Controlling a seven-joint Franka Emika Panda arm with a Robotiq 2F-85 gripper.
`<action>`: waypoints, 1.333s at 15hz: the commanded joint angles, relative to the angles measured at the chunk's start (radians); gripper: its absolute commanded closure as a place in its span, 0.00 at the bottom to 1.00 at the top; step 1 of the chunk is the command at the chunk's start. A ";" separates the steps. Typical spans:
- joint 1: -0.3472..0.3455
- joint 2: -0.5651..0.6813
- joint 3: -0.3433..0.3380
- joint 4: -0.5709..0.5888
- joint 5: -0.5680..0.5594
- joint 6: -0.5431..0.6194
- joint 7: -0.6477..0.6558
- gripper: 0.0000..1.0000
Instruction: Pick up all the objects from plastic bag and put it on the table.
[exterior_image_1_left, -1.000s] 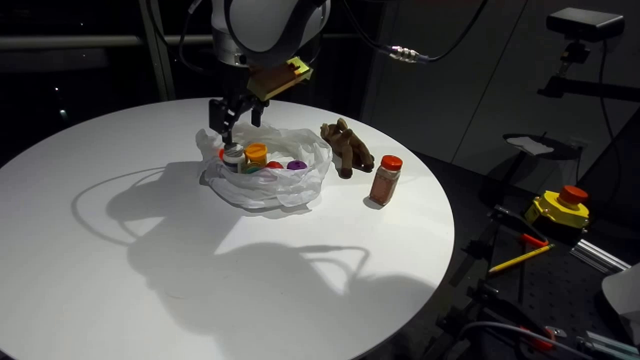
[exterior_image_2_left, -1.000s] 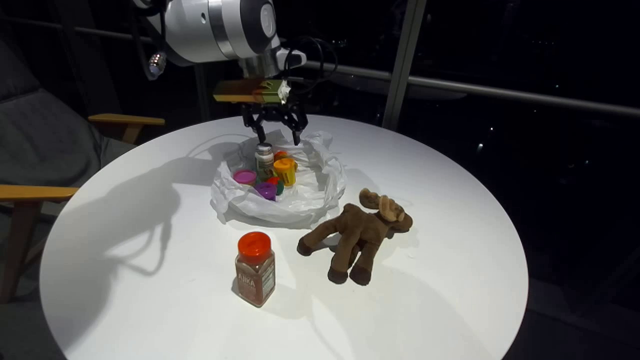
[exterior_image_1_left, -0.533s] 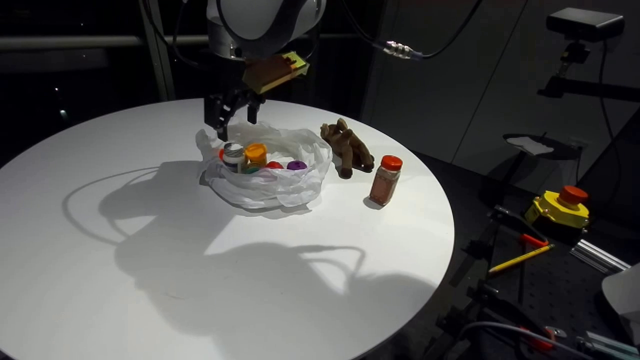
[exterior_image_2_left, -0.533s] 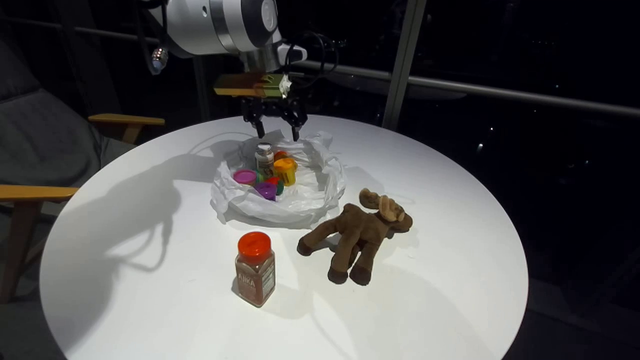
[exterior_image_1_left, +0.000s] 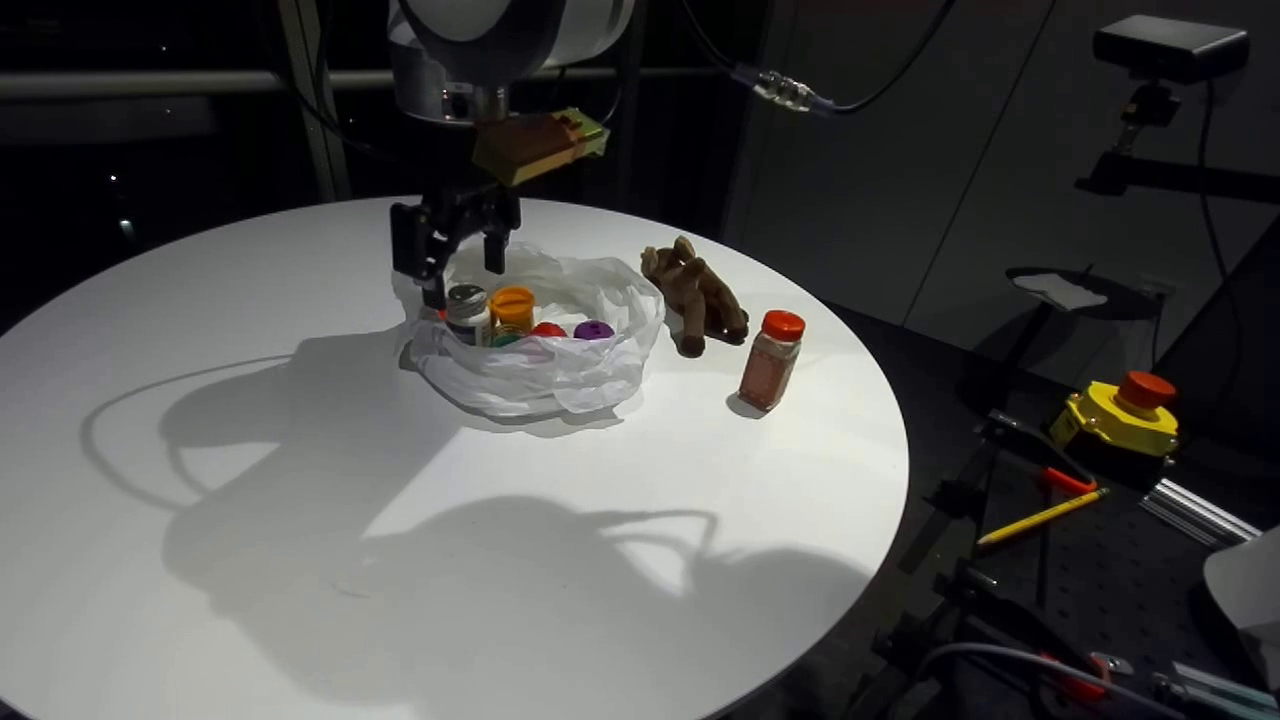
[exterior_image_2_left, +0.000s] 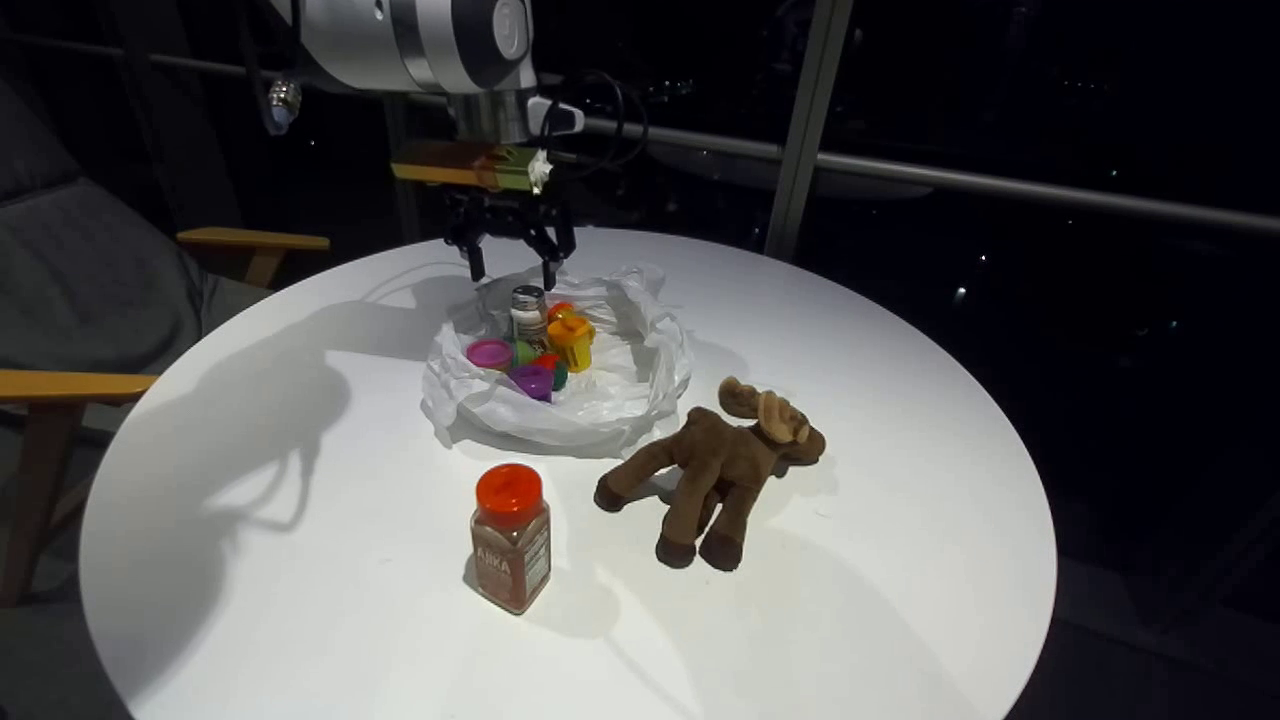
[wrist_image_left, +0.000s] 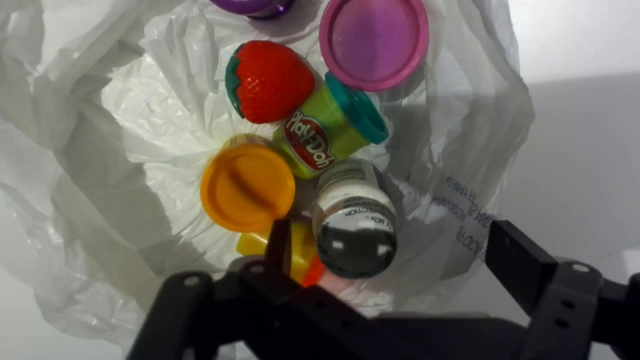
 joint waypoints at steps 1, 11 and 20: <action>0.002 0.007 -0.006 0.022 0.004 -0.015 -0.011 0.00; -0.003 0.056 -0.003 0.056 0.015 -0.017 -0.014 0.00; 0.003 0.052 -0.026 0.085 0.002 0.000 0.006 0.80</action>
